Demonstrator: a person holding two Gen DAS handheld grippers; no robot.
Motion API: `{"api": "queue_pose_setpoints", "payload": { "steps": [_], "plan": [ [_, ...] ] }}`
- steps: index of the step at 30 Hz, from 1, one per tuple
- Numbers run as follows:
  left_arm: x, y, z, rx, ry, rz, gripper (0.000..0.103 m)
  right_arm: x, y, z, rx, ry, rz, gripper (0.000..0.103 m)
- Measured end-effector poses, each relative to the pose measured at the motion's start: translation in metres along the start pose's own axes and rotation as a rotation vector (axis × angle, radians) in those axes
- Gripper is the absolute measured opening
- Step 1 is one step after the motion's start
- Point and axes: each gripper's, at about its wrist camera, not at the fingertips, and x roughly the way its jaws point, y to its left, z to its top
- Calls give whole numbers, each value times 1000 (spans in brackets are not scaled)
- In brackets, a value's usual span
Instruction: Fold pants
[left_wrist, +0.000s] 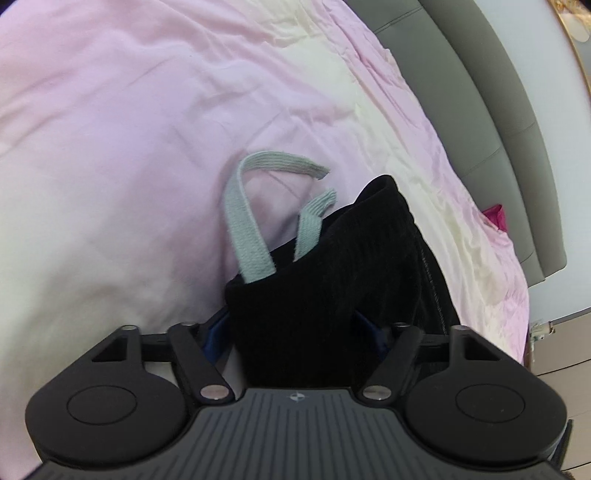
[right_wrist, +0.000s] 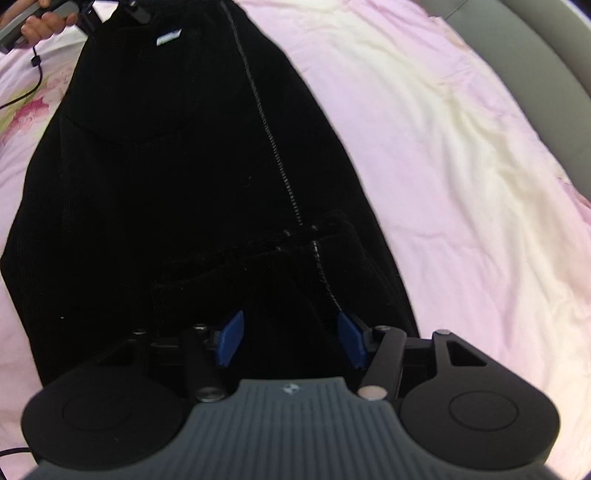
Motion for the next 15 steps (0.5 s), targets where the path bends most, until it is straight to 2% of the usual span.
{"api": "queue_pose_setpoints", "payload": {
  "steps": [3, 5, 9, 13, 15],
  "plan": [
    [-1, -4, -1, -17, -22, 16, 54, 17, 1, 3, -55, 29, 31, 59],
    [-9, -10, -2, -2, -47, 11, 39, 23, -5, -1, -57, 45, 62, 62],
    [-36, -45, -4, 79, -112, -3, 32, 29, -11, 6, -35, 74, 85, 63],
    [-64, -112, -9, 207, -164, -10, 30, 22, -4, 7, -11, 56, 59, 62],
    [-76, -152, -14, 284, -177, -11, 30, 15, -4, 8, 25, 52, 30, 66]
  ]
}}
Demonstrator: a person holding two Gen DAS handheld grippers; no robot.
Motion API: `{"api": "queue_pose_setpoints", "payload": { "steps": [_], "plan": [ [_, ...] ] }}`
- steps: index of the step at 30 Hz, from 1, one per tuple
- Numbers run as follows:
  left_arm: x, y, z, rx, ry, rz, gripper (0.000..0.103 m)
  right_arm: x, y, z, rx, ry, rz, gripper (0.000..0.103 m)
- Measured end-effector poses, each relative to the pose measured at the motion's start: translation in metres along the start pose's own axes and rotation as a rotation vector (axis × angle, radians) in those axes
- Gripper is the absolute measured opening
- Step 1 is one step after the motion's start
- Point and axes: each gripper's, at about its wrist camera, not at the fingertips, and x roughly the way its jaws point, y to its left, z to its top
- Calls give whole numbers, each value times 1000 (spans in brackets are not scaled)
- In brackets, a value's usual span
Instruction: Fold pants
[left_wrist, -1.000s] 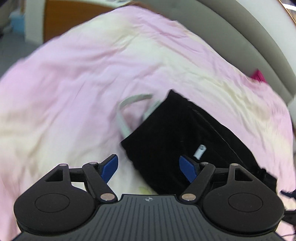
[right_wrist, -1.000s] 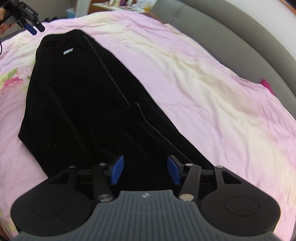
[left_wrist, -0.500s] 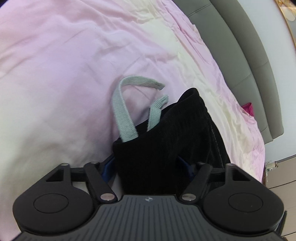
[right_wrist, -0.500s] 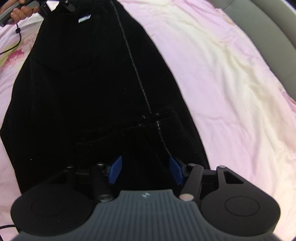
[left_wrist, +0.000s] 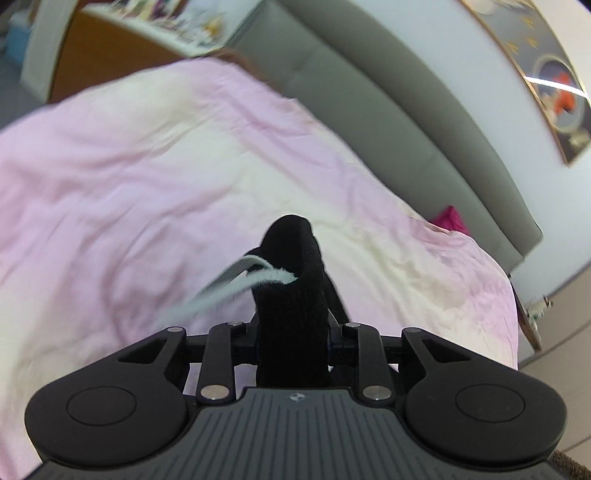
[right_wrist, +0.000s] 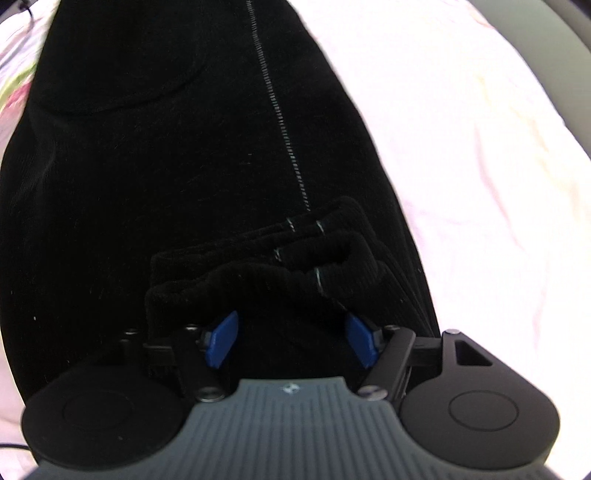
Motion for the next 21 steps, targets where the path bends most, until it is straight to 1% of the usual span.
{"api": "queue_pose_setpoints", "payload": {
  "steps": [2, 4, 7, 8, 9, 11, 13, 16, 19, 21],
  "plan": [
    [-12, -41, 4, 68, -18, -20, 29, -13, -1, -6, 70, -5, -28, 68],
    [-21, -83, 4, 131, -31, -46, 29, -30, -3, -16, 154, -28, -26, 70],
    [-28, -150, -3, 222, -32, -79, 29, -61, -11, -48, 256, -73, -16, 72],
    [-27, -172, -6, 249, -29, -88, 29, -71, -12, -60, 278, -82, -22, 72],
    [-25, -197, -12, 279, -22, -97, 29, -76, -14, -83, 303, -88, -35, 72],
    [-17, -242, -26, 335, -4, -113, 29, -94, -9, -107, 346, -104, -57, 72],
    [-3, -285, -45, 399, 20, -130, 29, -109, -8, -131, 386, -129, -63, 72],
    [25, -346, -81, 500, 68, -145, 29, -128, 0, -167, 438, -163, -63, 72],
    [62, -394, -131, 606, 134, -156, 29, -142, 5, -205, 483, -185, -73, 72],
    [88, -416, -168, 668, 187, -160, 29, -149, 6, -231, 527, -202, -70, 72]
  ]
}}
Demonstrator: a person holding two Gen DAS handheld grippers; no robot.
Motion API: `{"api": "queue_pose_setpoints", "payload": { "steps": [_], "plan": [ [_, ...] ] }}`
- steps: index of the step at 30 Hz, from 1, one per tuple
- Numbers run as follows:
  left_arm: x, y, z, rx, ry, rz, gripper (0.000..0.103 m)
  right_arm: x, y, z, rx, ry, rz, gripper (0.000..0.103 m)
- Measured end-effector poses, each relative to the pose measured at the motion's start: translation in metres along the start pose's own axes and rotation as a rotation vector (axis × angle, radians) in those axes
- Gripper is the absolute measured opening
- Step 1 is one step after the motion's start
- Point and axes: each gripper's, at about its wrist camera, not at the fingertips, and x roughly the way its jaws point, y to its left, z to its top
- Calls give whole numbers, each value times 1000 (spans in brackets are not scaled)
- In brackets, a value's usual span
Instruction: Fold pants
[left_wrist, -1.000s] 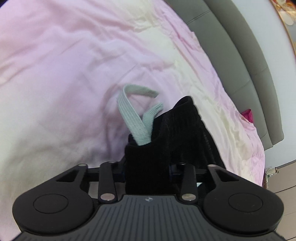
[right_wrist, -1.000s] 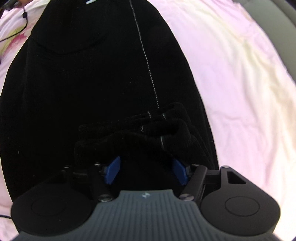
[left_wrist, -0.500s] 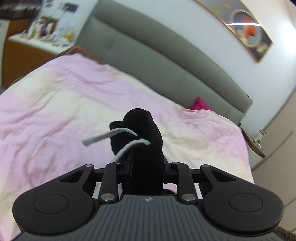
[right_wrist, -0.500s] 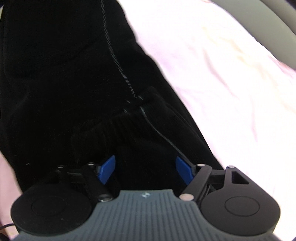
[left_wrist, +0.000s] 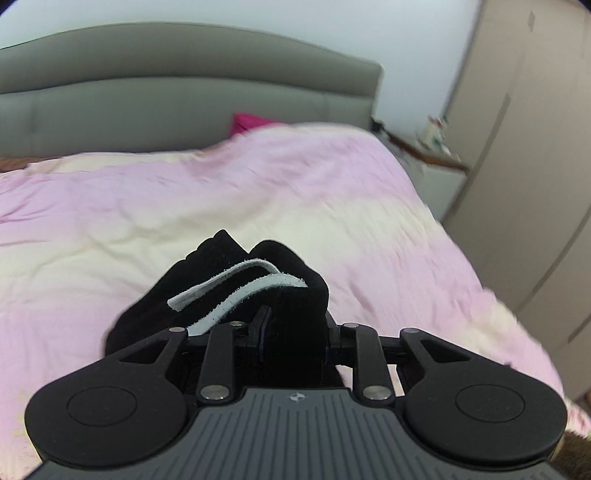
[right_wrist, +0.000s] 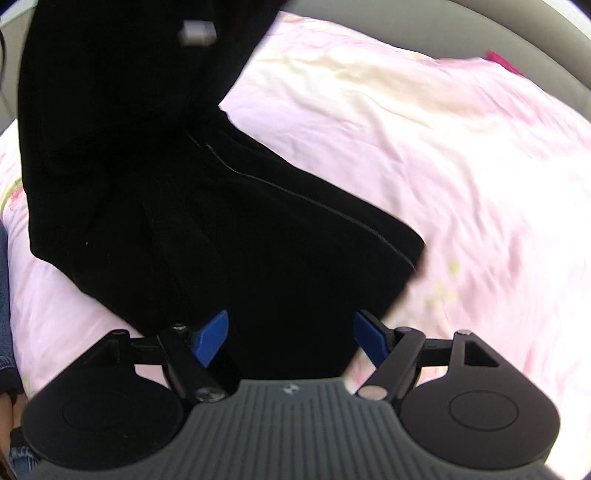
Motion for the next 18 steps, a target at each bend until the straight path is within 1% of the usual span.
{"api": "queue_pose_setpoints", "payload": {
  "steps": [4, 5, 8, 11, 12, 14, 15, 17, 18],
  "plan": [
    [66, -52, -41, 105, 127, -25, 29, -16, -15, -32, 90, -38, 7, 72],
    [82, -61, -52, 121, 161, -28, 29, -27, -32, -50, 105, -46, 5, 72],
    [118, -72, -84, 131, 265, -36, 29, -30, -39, -71, 140, -45, 14, 72],
    [136, -75, -110, 123, 339, -52, 29, -25, -41, -81, 146, -40, 21, 72],
    [142, -76, -116, 128, 371, -60, 30, -18, -44, -78, 142, -32, 14, 72],
    [151, -72, -122, 108, 425, -89, 34, -5, -46, -68, 143, -7, 4, 72],
    [151, -70, -122, 92, 430, -103, 36, -3, -47, -66, 147, 4, 0, 72],
    [145, -67, -116, 73, 432, -144, 46, 0, -52, -67, 161, 13, -8, 72],
    [142, -66, -113, 62, 437, -171, 54, 14, -57, -64, 173, 15, -8, 72]
  ]
}}
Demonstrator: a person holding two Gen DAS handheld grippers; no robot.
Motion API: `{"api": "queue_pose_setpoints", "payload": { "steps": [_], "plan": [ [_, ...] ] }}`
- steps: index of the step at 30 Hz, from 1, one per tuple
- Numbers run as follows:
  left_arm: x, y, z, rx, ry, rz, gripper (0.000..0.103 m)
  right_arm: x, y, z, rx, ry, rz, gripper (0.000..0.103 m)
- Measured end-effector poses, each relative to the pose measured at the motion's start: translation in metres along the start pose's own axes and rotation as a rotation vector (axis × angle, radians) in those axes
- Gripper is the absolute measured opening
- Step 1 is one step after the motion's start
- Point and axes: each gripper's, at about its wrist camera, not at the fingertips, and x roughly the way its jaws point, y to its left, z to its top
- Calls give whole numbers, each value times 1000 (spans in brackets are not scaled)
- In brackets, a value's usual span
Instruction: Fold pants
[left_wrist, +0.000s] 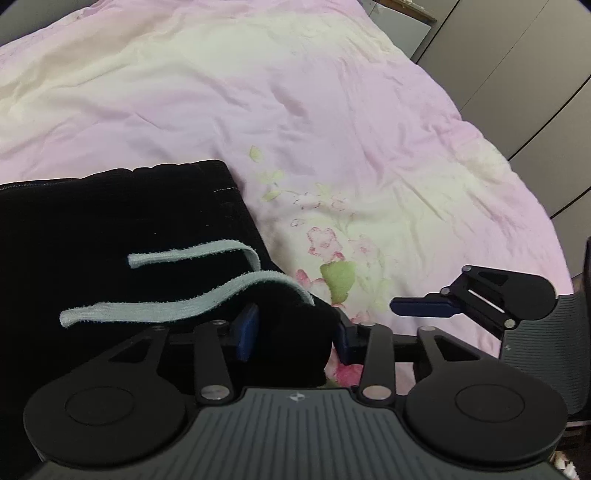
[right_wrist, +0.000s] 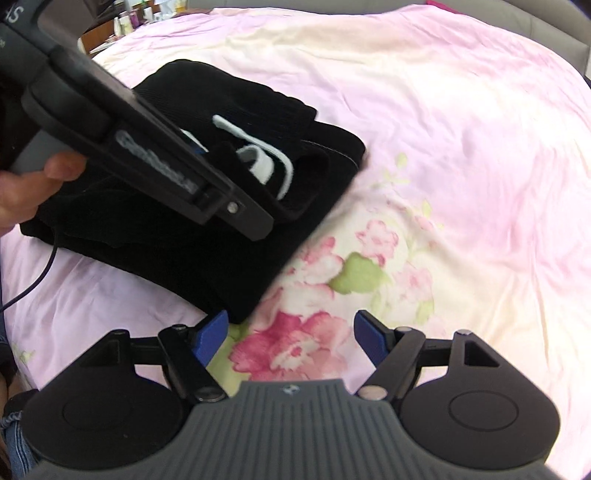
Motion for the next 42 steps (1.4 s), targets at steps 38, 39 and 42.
{"api": "queue_pose_setpoints", "payload": {
  "steps": [38, 39, 42],
  "plan": [
    [-103, 165, -186, 104, 91, 395, 13, 19, 45, 34, 318, 7, -130, 0],
    [-104, 163, -185, 106, 101, 393, 13, 34, 48, 26, 291, 44, -178, 0],
    [-113, 160, -183, 109, 167, 383, 13, 42, 40, 10, 347, 37, -182, 0]
  ]
}}
